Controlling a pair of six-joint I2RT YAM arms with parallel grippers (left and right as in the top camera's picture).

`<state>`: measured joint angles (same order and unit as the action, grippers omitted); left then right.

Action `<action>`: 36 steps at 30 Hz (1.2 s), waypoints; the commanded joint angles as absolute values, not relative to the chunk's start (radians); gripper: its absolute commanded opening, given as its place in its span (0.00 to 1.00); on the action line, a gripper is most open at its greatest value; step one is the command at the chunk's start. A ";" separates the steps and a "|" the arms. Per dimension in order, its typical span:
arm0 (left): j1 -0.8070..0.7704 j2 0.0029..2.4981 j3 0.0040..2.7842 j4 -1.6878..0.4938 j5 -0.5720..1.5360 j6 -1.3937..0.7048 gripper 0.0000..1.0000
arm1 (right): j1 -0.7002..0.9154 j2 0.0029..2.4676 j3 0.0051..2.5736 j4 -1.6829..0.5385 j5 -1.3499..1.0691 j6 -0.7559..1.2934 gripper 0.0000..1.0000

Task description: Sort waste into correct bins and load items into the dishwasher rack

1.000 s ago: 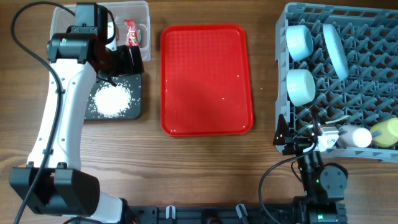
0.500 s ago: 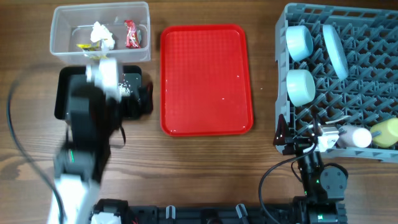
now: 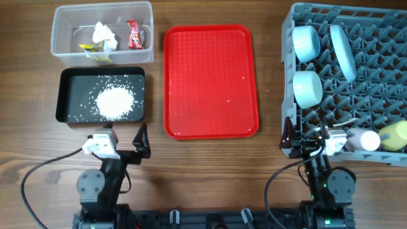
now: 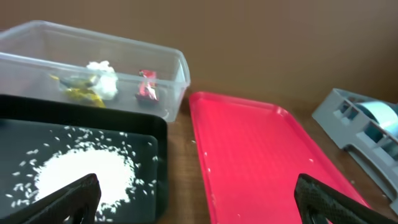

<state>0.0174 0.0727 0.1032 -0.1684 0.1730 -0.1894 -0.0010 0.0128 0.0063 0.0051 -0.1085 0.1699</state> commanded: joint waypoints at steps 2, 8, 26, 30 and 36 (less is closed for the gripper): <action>0.044 0.003 0.023 -0.031 0.155 -0.188 1.00 | -0.004 0.005 0.005 0.009 -0.113 0.160 1.00; 0.044 0.003 0.006 -0.067 0.147 -0.188 1.00 | -0.004 0.005 0.005 0.009 -0.113 0.160 0.99; 0.044 0.003 0.006 -0.064 0.148 -0.199 1.00 | -0.004 0.005 0.005 0.009 -0.113 0.160 1.00; 0.044 0.003 0.006 -0.064 0.148 -0.199 1.00 | -0.004 0.005 0.005 0.009 -0.113 0.160 1.00; 0.044 0.003 0.006 -0.064 0.148 -0.199 1.00 | -0.004 0.005 0.005 0.009 -0.113 0.159 1.00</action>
